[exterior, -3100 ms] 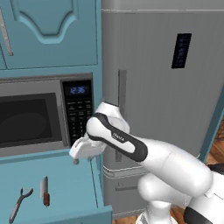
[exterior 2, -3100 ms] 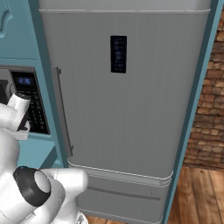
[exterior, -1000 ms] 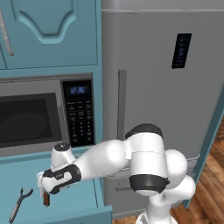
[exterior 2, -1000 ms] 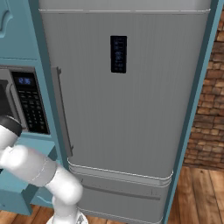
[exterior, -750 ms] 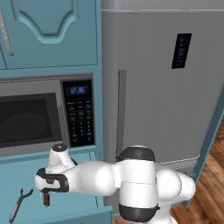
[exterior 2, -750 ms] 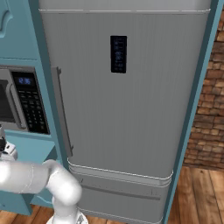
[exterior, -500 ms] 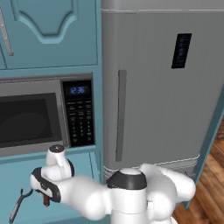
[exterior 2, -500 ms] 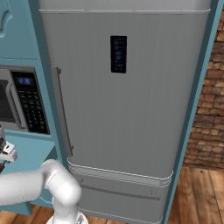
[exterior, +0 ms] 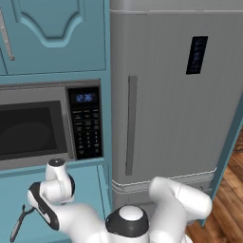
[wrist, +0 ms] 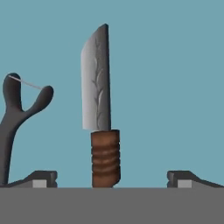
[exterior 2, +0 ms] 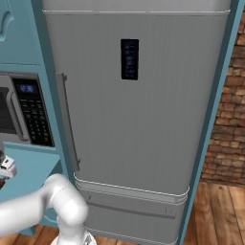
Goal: Open the drawer on the left and place the cutting tools on the cutting board.
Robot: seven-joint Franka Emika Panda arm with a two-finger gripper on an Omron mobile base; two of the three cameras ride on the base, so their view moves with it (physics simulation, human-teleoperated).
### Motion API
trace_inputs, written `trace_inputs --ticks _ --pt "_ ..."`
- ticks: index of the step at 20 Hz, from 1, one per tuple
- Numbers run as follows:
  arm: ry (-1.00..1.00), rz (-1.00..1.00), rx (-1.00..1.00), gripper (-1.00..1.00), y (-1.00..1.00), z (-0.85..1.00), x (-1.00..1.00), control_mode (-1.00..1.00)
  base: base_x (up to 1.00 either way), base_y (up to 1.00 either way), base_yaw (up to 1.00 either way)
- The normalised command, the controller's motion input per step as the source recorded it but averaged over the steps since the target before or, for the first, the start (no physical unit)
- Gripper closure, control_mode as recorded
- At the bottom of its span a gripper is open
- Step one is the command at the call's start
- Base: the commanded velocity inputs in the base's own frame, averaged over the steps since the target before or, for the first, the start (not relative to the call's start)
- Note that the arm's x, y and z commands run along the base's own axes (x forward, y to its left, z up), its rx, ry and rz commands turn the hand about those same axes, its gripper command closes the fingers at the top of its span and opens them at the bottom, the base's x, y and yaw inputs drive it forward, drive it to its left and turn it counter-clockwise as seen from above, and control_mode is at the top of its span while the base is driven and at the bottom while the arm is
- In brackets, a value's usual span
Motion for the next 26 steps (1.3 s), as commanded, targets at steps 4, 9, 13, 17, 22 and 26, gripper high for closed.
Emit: trace_inputs --ticks 4,9,13,17,22,26 --pt "0.00 -0.02 0.00 -1.00 0.23 -0.35 0.00 -1.00 0.00 0.00 0.00" --pt "0.00 -0.02 0.00 -1.00 0.11 -0.30 0.00 -1.00 0.00 0.00 0.00" --pt "0.02 -0.02 0.00 -1.00 0.00 -0.29 0.00 -1.00 0.00 0.00 0.00" --pt "0.04 -0.02 0.00 -1.00 0.00 -0.30 0.00 -1.00 0.00 0.00 0.00" --pt "0.04 -0.01 0.00 -1.00 0.02 -0.22 0.00 -1.00 0.00 0.00 0.00" --pt "0.05 0.00 0.00 -1.00 0.00 -0.01 0.00 -1.00 0.00 0.00 0.00"
